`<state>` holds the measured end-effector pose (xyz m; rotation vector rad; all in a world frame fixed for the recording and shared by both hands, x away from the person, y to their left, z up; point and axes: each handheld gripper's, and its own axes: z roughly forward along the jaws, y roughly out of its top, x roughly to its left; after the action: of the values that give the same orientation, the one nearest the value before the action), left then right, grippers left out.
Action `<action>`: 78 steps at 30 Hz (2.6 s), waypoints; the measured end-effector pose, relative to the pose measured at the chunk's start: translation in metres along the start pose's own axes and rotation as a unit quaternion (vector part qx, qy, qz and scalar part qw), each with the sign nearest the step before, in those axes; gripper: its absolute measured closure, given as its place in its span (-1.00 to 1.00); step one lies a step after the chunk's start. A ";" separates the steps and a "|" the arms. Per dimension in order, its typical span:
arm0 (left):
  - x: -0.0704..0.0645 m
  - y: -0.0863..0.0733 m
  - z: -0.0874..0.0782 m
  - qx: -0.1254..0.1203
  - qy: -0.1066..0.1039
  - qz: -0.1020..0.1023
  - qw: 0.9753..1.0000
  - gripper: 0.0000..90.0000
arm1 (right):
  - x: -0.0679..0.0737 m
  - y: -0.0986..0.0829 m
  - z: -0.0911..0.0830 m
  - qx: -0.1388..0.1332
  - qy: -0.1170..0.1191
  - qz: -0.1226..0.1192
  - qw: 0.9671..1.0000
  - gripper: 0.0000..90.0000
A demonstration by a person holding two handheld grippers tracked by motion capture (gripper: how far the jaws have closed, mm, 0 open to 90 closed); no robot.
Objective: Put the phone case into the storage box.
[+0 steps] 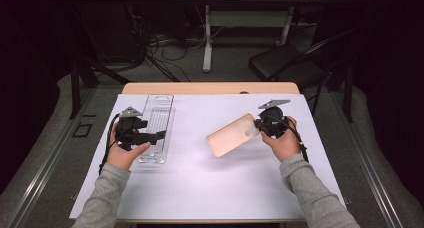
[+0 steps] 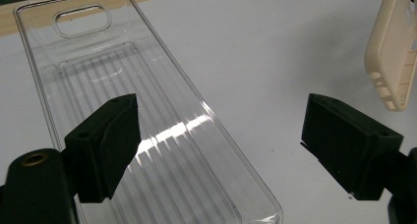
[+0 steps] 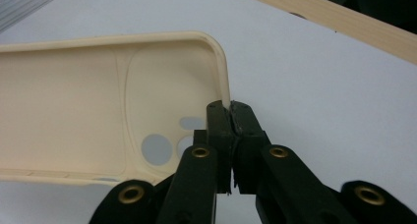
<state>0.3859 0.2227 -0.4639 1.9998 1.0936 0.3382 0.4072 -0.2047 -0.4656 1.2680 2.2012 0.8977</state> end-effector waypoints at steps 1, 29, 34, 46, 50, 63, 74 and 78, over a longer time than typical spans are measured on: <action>0.000 0.000 0.000 0.000 0.001 0.000 1.000 -0.67 | 0.003 0.000 -0.001 -0.007 -0.005 -0.008 1.000 0.96; -0.013 0.003 -0.003 -0.019 -0.030 -0.005 0.999 -0.66 | 0.045 -0.006 -0.012 -0.057 -0.001 -0.051 0.997 0.96; -0.016 0.004 -0.004 -0.026 -0.042 -0.005 0.999 -0.66 | 0.051 -0.006 -0.014 -0.065 0.003 -0.056 0.996 0.96; -0.025 0.005 -0.003 -0.035 -0.059 0.004 0.998 -0.66 | 0.061 -0.006 -0.015 -0.077 0.006 -0.065 0.995 0.96; -0.029 0.005 -0.002 -0.032 -0.068 0.010 0.997 -0.65 | 0.066 -0.008 -0.015 -0.081 0.004 -0.071 0.994 0.96; -0.043 0.006 0.002 -0.022 -0.089 0.024 0.995 -0.52 | 0.074 -0.014 -0.013 -0.089 -0.004 -0.093 0.992 0.96; -0.051 0.006 0.004 -0.008 -0.117 0.025 0.993 -0.38 | 0.081 -0.016 -0.015 -0.097 -0.005 -0.105 0.990 0.96; -0.056 0.006 0.007 -0.003 -0.122 0.028 0.992 -0.32 | 0.083 -0.017 -0.014 -0.098 -0.005 -0.109 0.989 0.96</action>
<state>0.3604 0.1730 -0.4557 2.0070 0.8837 0.1211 0.3482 -0.1425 -0.4725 0.9189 2.1330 0.9897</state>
